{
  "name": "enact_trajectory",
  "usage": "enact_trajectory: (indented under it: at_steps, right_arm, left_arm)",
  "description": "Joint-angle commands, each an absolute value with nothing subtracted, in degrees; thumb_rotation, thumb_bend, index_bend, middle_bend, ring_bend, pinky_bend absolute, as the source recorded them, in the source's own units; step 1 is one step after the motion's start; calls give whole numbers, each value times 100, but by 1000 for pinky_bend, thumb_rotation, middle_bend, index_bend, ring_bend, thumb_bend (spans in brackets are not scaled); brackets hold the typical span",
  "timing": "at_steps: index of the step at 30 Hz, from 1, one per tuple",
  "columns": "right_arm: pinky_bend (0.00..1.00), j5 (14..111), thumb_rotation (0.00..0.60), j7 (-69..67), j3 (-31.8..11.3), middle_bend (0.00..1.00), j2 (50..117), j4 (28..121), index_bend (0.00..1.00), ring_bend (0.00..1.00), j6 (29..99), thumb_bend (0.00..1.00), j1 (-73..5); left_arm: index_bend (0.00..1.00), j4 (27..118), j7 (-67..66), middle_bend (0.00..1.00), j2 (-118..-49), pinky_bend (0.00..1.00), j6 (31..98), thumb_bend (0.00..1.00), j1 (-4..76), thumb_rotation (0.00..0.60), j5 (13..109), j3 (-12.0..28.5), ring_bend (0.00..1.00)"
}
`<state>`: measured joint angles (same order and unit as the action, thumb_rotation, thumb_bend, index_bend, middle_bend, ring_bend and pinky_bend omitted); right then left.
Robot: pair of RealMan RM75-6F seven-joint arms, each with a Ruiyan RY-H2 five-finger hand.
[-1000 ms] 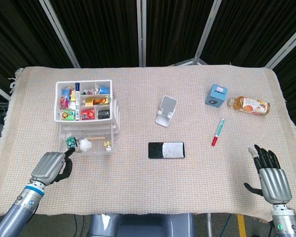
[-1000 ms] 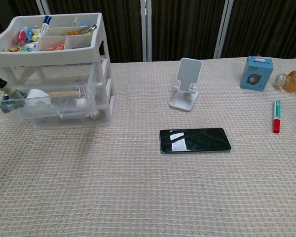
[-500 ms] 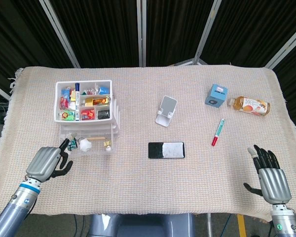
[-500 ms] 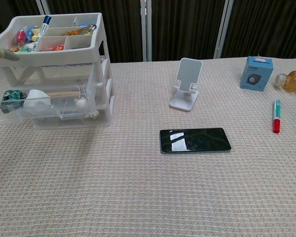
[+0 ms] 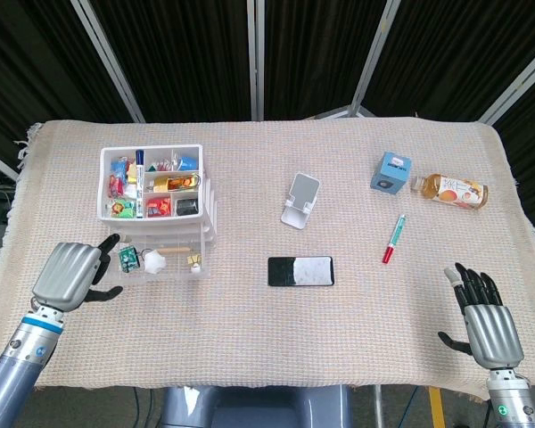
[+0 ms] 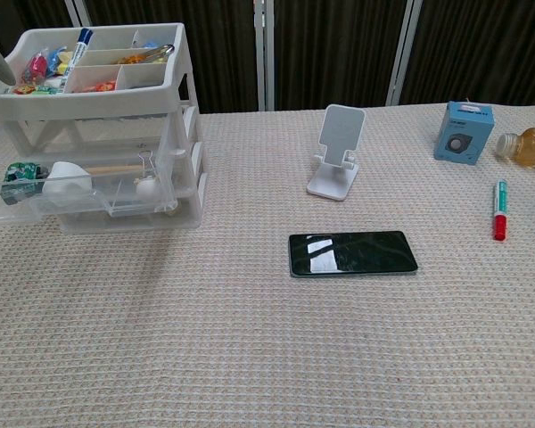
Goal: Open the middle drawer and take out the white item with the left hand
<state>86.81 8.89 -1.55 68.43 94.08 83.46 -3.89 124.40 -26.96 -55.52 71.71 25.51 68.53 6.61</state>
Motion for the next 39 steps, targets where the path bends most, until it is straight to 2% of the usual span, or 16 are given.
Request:
enact_trajectory:
  at_steps: [1,7,13,23,39]
  right_arm:
    - [0,8679,600,889,-153,0,6849,9402,0,0,8337,3,-392]
    - [0,8665,600,871,-158,0,6860,9382,0,0,8308,3,-406]
    - [0,8653,600,798,-173,0,6838,9374,0,0,8319,2,-405]
    - [0,8671,600,717,-192,0,6809,9392,0,0,8382,3,-388]
    - [0,8679,600,767,-196,0,6870,9356,0,0,8409,1,-383]
  left_arm:
    - [414,12274,-3134,1000,-5643,798,7080,67,2851,600,6570,859,939]
    - [458,11981,-3449,1000,-5596,824,6548,67,3300,600,6394,947,959]
    - [464,11575,-3604,1000,-5712,825,6028,68,3626,600,6528,806,959]
    - [482,11335,-3952,1000,-5968,825,5830,67,3889,600,6529,639,959]
    - [469,11275,-4292,1000,-5928,825,5661,68,4141,600,6182,454,959]
